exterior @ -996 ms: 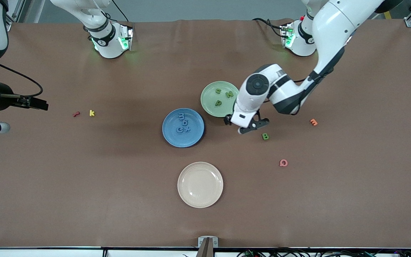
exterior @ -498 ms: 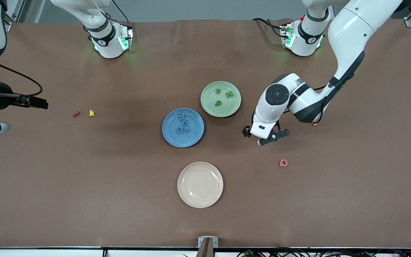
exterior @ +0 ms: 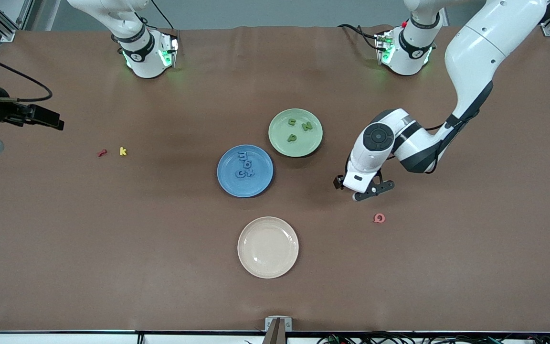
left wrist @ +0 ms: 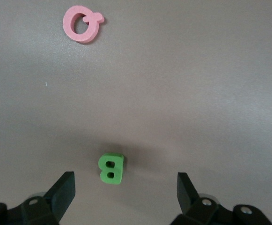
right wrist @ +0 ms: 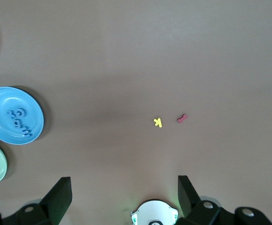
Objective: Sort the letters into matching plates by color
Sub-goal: 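Lower the left gripper and grasp the green B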
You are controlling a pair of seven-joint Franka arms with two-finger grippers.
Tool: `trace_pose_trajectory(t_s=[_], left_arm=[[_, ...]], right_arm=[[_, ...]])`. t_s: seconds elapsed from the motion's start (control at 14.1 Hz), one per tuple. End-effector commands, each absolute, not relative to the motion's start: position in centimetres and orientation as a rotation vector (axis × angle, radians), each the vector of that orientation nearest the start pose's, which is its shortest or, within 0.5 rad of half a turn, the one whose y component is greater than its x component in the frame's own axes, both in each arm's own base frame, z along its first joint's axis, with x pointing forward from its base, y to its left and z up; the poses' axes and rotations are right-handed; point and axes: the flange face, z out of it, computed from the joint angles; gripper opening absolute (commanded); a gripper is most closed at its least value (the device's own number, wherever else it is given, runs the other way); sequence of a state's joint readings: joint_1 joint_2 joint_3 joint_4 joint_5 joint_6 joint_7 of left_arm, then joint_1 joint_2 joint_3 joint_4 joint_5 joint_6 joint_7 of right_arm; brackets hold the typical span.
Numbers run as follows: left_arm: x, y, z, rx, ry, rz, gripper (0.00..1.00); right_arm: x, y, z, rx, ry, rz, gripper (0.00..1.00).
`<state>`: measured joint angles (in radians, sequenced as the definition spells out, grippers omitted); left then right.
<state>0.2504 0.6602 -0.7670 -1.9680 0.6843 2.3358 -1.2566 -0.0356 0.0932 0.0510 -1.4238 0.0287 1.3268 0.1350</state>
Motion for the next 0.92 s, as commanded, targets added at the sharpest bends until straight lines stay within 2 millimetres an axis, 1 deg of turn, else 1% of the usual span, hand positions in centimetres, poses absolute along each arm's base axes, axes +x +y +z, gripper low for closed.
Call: trace_pose_trajectory(t_s=[0.0, 0.14, 0.36, 0.43, 0.5, 0.71, 0.85], left_arm=[[52.8, -27.2, 19.8, -3.078, -0.475, -0.035, 0.95], [52.7, -26.9, 19.4, -3.085, -0.47, -0.041, 0.94], [52.7, -26.7, 18.6, -3.084, -0.473, -0.024, 0.88], [52.9, -26.4, 18.5, -3.081, -0.479, -0.038, 0.86], [52.8, -26.4, 18.1, -3.085, -0.486, -0.027, 0.83], [52.8, -26.1, 17.7, -3.079, -0.488, -0.026, 0.74], [52.8, -26.3, 17.6, -3.085, -0.492, -0.026, 0.66]], right_arm=[[53.8, 1.1, 64.1, -3.088, 0.204, 0.236, 1.0], [52.6, 1.2, 66.0, -3.092, 0.194, 0.179, 1.0], [51.0, 1.1, 67.8, -3.094, 0.181, 0.136, 1.0], [51.0, 1.1, 67.8, -3.094, 0.181, 0.14, 1.0], [51.0, 1.1, 67.5, -3.095, 0.179, 0.145, 1.0], [51.1, 0.9, 67.2, -3.097, 0.18, 0.147, 1.0], [51.1, 0.6, 67.3, -3.108, 0.127, 0.136, 1.0]])
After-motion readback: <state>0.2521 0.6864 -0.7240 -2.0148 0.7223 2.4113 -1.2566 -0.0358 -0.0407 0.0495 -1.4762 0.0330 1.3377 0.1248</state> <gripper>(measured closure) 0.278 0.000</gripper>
